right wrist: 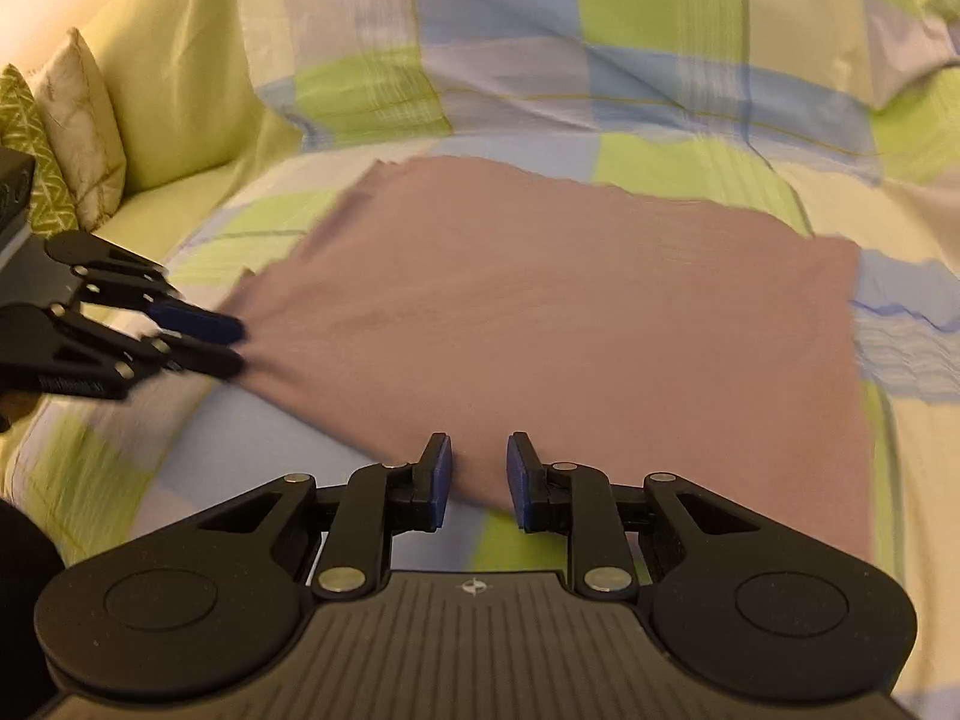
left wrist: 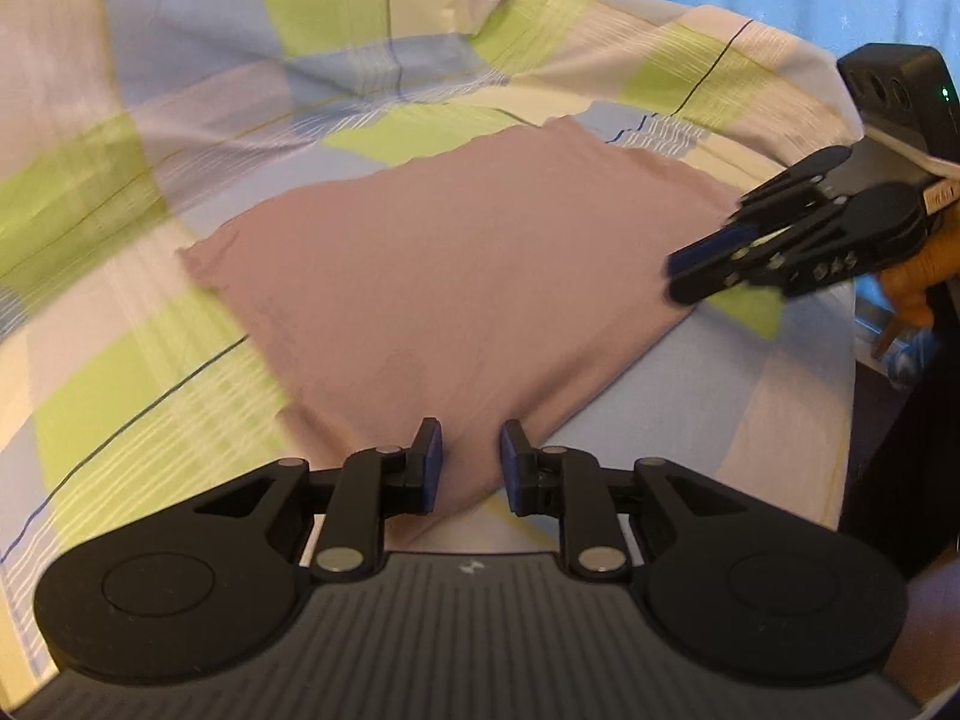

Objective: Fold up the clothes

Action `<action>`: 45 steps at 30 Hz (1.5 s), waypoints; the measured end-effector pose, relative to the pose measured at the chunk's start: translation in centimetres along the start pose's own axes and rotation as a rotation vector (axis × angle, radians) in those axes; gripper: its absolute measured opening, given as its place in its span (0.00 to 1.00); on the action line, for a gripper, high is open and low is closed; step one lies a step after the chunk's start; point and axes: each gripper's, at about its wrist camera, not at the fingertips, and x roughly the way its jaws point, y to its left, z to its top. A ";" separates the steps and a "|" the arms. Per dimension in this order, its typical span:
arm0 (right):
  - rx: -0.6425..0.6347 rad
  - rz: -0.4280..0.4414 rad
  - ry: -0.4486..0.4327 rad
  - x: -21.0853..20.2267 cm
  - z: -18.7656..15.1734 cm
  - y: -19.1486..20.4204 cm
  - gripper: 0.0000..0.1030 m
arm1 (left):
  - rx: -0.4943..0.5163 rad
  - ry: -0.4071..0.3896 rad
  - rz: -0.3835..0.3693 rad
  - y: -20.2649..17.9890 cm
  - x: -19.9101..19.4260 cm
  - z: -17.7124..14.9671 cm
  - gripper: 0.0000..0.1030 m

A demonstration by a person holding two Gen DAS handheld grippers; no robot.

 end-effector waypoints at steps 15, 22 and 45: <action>-0.409 -0.285 0.069 -4.7 -4.0 1.9 0.37 | 0.880 0.050 0.293 -9.4 0.0 -3.4 0.31; -1.033 -0.466 0.099 -1.0 -7.5 4.3 0.37 | 1.168 0.096 0.416 -8.8 3.0 -5.0 0.19; -1.060 -0.411 0.220 -7.3 -11.7 6.8 0.01 | 0.964 0.176 0.133 -11.7 -5.9 -5.3 0.04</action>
